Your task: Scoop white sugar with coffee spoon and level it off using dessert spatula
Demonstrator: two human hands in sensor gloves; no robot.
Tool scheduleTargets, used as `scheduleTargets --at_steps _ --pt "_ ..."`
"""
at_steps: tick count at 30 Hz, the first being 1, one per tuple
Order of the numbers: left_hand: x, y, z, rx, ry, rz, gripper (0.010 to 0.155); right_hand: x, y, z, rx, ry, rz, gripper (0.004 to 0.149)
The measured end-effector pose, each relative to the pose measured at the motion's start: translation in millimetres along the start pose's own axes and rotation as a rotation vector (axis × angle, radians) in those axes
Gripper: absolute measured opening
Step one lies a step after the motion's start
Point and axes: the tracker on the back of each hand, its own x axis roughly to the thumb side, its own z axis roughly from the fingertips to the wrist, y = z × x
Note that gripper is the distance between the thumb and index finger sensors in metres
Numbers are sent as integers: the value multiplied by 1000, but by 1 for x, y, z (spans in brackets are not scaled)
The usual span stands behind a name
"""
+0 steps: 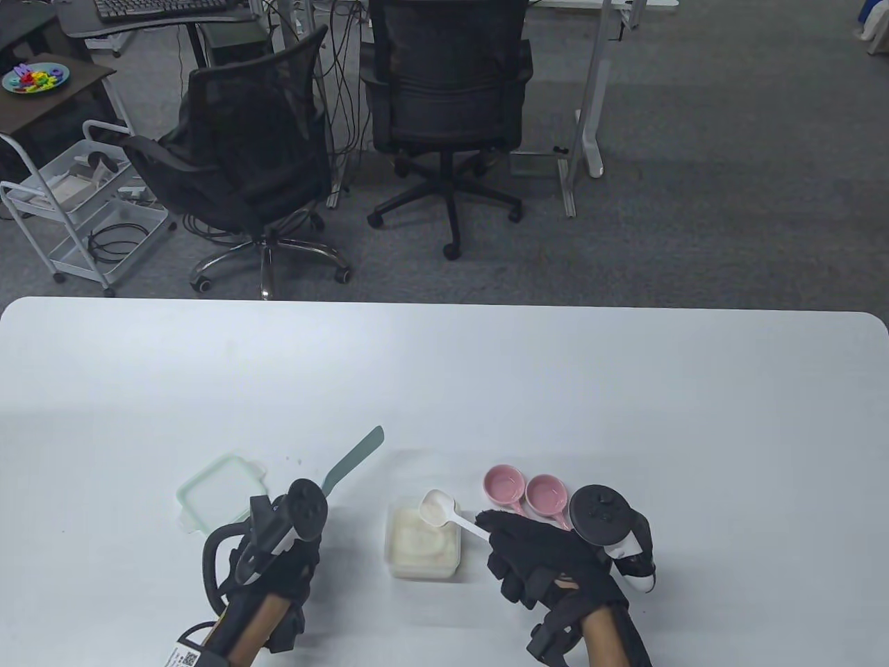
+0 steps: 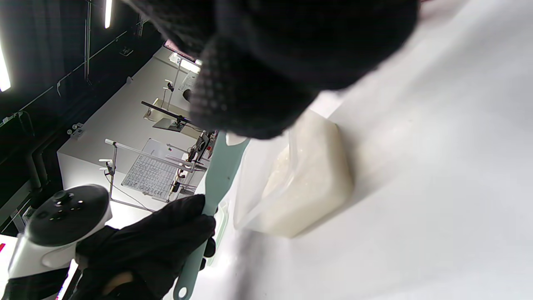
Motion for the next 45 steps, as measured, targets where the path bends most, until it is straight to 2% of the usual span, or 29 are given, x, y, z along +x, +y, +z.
scheduleTargets --at_steps 15,20,24,26,27,29,32,34,40,45 --pt "3 -16 -6 -121 65 -116 58 0 0 0 1 1 3 49" --pt "5 -11 0 -52 40 -112 64 0 0 0 3 3 4 49" --pt "8 -4 7 38 -54 -37 69 0 1 0 6 5 5 49" --pt "11 -1 11 108 -177 12 71 0 1 0 6 6 7 49" --pt "14 0 13 117 -290 42 73 0 1 0 7 5 6 49" --pt "21 0 20 154 -410 59 78 0 0 0 10 6 7 49" --pt "30 -3 26 135 -496 -5 87 0 1 0 16 13 11 49" --pt "33 -6 27 89 -559 27 95 -1 2 -1 30 19 19 49" --pt "30 -8 22 91 -550 -2 97 -1 4 -2 42 23 27 49" --pt "24 -9 16 91 -523 -2 97 0 -1 0 -3 11 5 50"
